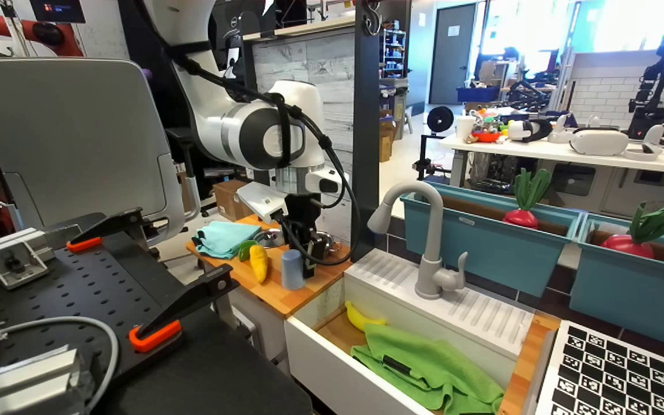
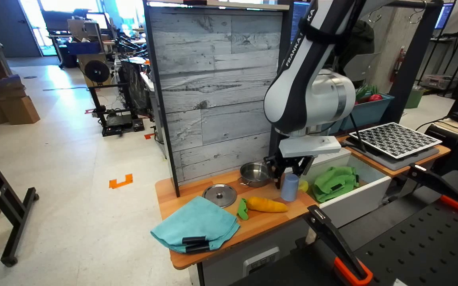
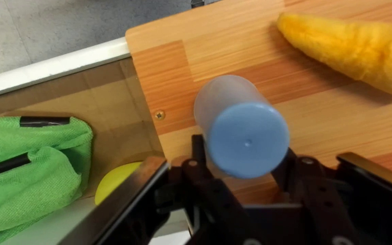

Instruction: Put the cup on the blue cloth

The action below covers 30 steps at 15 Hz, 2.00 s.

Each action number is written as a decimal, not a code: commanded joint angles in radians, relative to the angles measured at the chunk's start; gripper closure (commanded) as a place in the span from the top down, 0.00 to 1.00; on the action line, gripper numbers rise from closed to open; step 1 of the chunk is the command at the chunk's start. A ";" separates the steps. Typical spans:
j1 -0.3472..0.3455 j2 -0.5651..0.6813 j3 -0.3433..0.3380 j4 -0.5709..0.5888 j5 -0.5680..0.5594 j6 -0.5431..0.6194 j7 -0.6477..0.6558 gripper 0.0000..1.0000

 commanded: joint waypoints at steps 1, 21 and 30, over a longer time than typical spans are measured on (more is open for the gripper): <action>0.012 0.029 -0.011 0.050 0.028 -0.025 -0.024 0.18; 0.131 -0.070 -0.120 -0.101 -0.017 0.054 0.009 1.00; 0.189 -0.128 -0.156 -0.203 -0.022 0.097 -0.002 1.00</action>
